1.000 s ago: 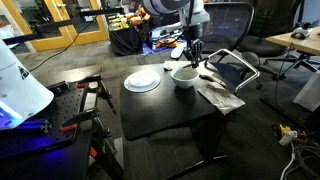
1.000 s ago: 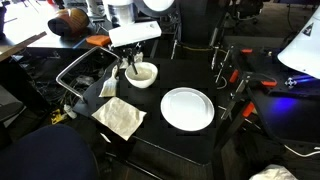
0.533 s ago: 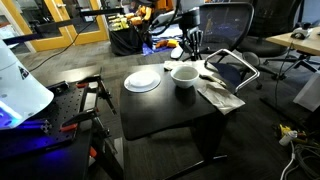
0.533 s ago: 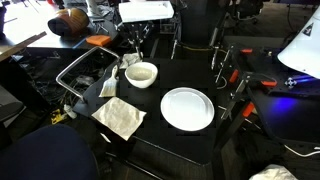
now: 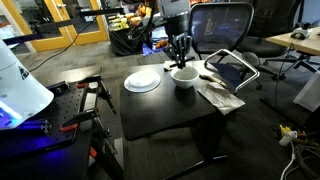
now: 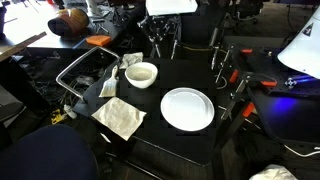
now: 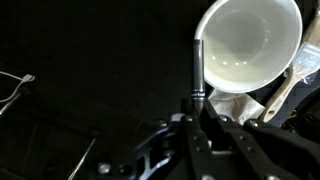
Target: Take the marker out of the bowl and put it on the table
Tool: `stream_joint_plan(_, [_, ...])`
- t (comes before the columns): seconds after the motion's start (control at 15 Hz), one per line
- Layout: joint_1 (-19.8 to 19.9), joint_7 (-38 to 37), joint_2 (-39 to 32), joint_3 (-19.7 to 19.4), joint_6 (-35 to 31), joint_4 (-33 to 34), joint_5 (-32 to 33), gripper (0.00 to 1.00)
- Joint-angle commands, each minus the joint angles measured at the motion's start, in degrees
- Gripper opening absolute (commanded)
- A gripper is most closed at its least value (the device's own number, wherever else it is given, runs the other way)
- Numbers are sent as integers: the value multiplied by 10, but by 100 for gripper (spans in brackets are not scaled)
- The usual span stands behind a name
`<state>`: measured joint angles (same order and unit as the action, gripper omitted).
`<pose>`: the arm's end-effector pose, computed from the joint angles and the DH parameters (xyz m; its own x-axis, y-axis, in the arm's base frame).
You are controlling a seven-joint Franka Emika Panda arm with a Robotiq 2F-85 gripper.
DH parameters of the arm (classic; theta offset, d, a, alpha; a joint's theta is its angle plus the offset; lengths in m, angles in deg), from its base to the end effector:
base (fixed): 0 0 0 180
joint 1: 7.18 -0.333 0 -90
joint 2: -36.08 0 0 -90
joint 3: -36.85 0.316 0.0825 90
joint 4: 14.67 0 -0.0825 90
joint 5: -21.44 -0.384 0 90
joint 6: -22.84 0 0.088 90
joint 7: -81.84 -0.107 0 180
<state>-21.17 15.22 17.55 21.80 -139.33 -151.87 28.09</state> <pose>0.5122 -0.0080 0.1989 0.4833 -0.8600 0.1635 -0.8667 -0.4964 -0.0494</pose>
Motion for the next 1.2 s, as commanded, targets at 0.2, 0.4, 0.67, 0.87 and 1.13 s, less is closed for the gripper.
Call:
stream_joint_plan(0.2, [92, 127, 11, 85, 24, -35, -101, 3])
stream_joint_plan(0.4, [104, 155, -8, 97, 49, -27, -138, 3])
stream_joint_plan(0.67, [109, 160, -41, 98, 84, -13, -171, 3])
stream_joint_plan(0.87, [112, 158, -70, 100, 80, -6, -193, 3])
stream_joint_plan(1.13, [113, 155, -107, 101, 52, 6, -221, 3])
